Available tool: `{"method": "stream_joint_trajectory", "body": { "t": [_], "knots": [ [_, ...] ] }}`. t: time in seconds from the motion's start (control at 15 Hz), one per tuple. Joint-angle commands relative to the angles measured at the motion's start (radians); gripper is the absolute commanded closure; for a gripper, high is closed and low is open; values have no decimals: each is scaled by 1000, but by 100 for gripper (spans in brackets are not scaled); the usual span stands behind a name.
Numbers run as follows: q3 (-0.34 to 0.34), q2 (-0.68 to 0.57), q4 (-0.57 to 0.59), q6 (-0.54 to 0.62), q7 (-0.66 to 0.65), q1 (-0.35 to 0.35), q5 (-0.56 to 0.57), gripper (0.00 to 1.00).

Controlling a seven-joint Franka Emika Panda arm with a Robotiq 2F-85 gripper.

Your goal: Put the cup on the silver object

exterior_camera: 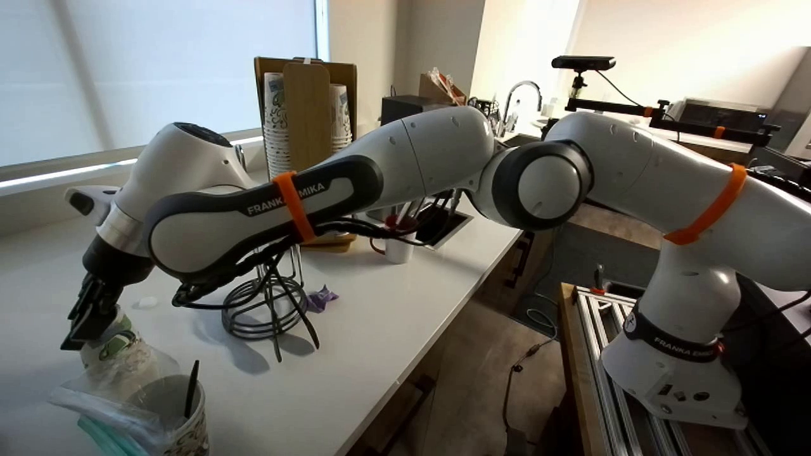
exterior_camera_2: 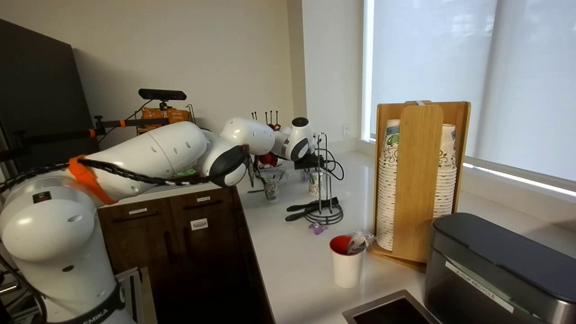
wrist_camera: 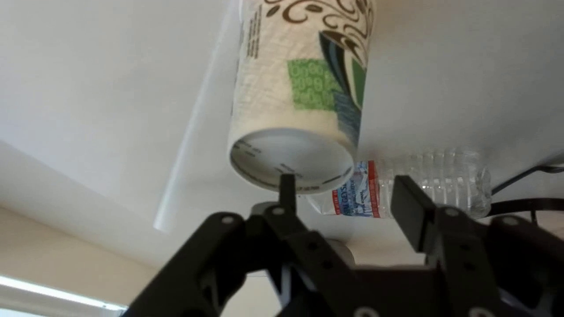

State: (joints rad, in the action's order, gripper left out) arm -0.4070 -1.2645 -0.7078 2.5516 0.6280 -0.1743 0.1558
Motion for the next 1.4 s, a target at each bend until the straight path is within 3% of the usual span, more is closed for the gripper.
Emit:
{"method": "stream_joint_trajectory", "body": {
  "t": [0.0,0.27,0.47,0.6,1.13,1.27,1.33],
  "knots": [
    [-15,-25,49,-7,9,-10,-8,73],
    [5,-21,55,-15,-29,-15,-1,100],
    [30,-21,56,-1,-64,-18,9,100],
    [43,-19,57,2,-91,-21,7,73],
    [50,-11,48,40,-157,-29,3,13],
    [59,-9,39,15,-174,-31,7,1],
    [63,-10,38,11,-179,-32,7,0]
  ]
}}
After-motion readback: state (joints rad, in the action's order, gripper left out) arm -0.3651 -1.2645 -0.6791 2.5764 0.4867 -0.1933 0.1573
